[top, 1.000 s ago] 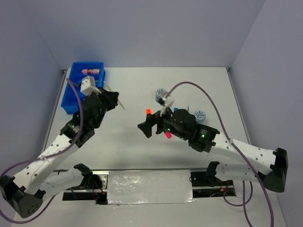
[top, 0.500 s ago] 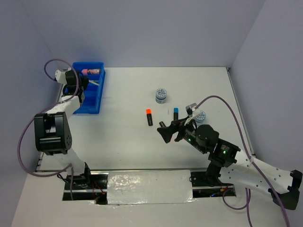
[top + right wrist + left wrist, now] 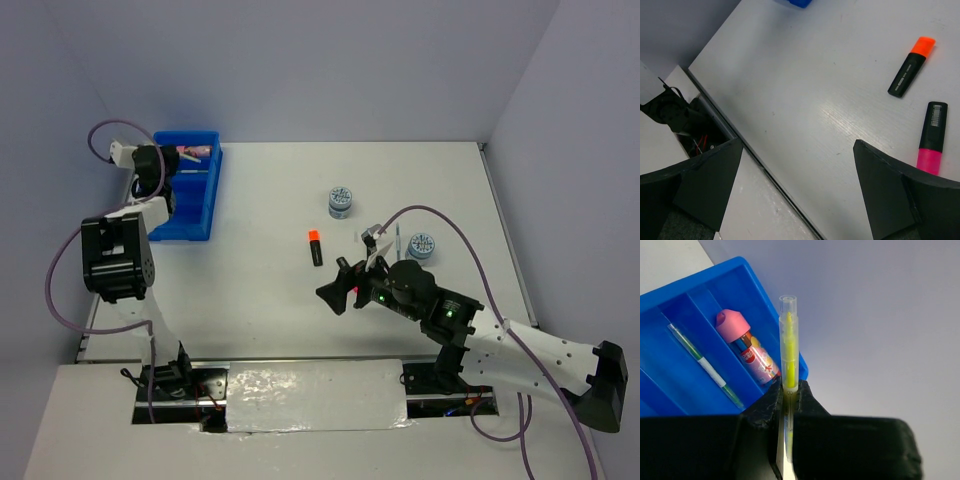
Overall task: Sort the stationery into containers
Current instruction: Place the pen in the storage box.
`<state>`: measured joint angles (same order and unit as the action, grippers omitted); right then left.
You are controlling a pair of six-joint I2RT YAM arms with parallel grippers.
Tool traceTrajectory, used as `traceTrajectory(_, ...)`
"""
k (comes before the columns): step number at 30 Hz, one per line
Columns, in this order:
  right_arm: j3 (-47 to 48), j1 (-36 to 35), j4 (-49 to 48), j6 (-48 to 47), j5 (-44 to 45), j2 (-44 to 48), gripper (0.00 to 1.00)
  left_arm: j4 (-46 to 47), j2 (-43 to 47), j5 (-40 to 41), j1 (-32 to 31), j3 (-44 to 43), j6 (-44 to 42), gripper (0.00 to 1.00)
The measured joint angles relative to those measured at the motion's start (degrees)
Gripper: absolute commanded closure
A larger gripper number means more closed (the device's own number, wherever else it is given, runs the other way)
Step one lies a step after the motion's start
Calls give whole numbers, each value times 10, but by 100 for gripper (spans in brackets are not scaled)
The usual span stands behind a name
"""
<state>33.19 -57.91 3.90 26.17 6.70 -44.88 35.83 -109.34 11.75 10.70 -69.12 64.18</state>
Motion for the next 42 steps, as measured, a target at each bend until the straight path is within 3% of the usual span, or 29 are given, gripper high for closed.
traceTrajectory(6,0,0,-2,-3,-5,0,0,30,-39,0,0,0,-10,86)
traceTrajectory(8,0,0,-1,-5,-5,0,0,38,-49,0,0,0,-11,79)
traceTrajectory(20,6,0,-3,-27,-16,-18,0,59,-97,8,0,-7,-25,64)
traceTrajectory(23,6,0,-4,-31,-16,-19,0,60,-97,14,0,-7,-27,42)
traceTrajectory(26,6,1,-5,-31,-17,-23,0,59,-97,14,0,-8,-28,27)
traceTrajectory(33,7,2,-5,-33,-15,-30,0,56,-96,14,0,-13,-24,21)
traceTrajectory(38,27,71,13,-23,-19,-54,0,-10,-54,1,-1,-19,-26,1)
traceTrajectory(42,58,139,50,-10,5,-106,0,-157,8,6,-10,-98,-45,1)
